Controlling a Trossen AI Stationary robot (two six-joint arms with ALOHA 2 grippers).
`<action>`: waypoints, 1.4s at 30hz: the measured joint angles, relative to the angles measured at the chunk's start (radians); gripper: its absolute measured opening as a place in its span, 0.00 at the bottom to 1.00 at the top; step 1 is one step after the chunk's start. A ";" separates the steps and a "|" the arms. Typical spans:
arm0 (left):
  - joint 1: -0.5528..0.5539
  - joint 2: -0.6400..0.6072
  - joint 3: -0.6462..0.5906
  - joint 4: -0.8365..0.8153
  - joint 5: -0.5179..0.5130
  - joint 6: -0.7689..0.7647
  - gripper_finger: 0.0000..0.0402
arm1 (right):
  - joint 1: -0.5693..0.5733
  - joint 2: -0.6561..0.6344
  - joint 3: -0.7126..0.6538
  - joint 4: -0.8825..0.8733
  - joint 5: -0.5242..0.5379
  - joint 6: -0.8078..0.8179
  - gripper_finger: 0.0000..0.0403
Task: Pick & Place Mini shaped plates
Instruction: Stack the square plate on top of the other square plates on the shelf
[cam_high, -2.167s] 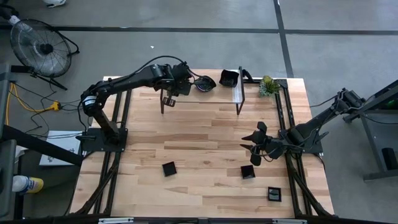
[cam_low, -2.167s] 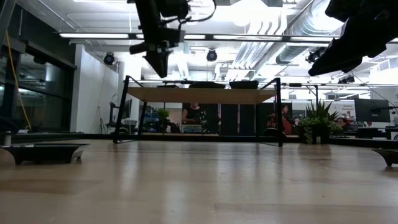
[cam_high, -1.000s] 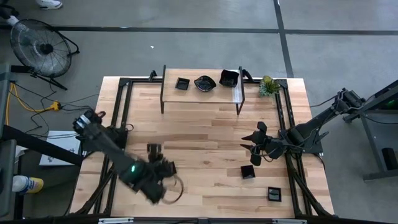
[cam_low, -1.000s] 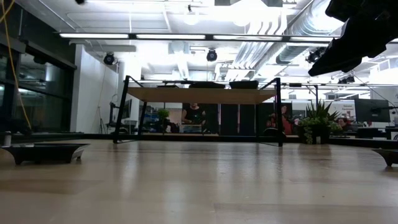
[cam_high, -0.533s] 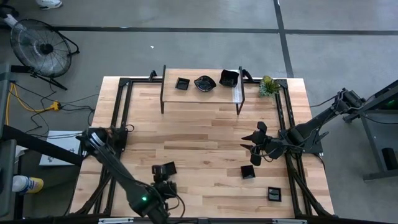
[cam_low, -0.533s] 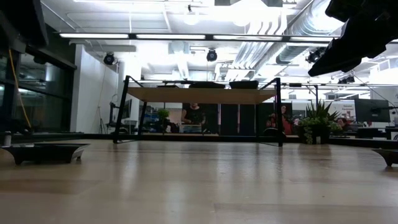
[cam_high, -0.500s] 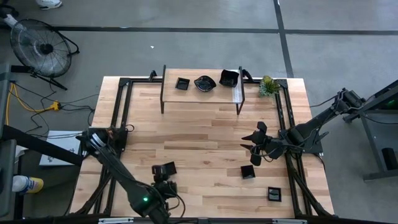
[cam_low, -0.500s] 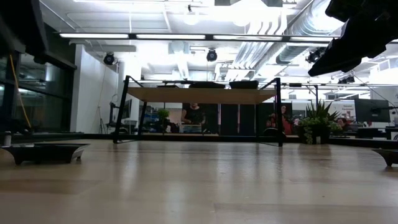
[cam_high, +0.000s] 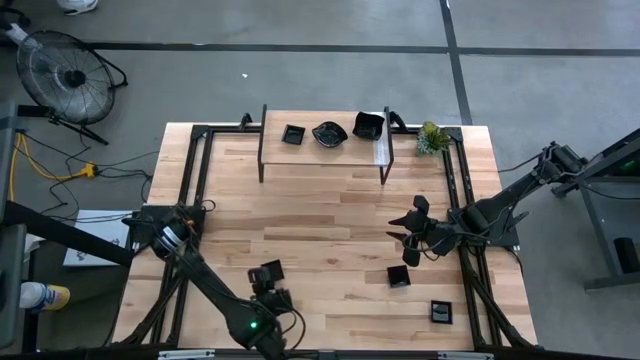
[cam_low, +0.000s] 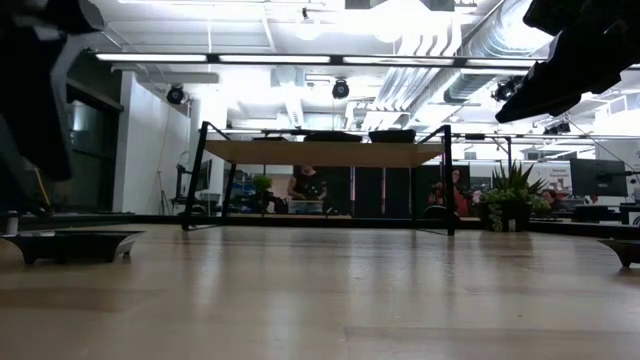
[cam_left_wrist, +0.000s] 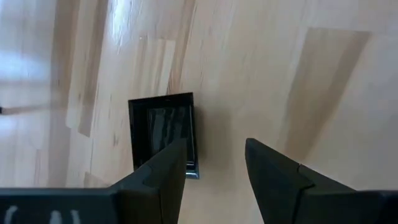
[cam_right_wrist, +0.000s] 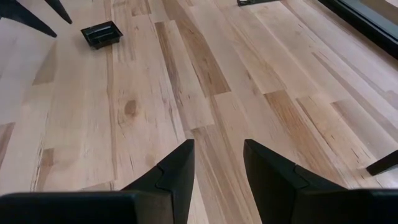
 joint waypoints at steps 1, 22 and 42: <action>0.004 0.006 0.000 -0.001 0.003 0.000 0.40 | 0.000 0.000 0.000 0.000 0.000 0.000 0.33; 0.028 0.008 -0.114 0.030 0.021 -0.030 0.40 | 0.000 0.000 0.000 0.000 0.000 0.000 0.33; 0.028 0.007 -0.156 0.067 -0.027 0.005 0.37 | 0.000 0.000 0.000 0.000 0.003 -0.004 0.33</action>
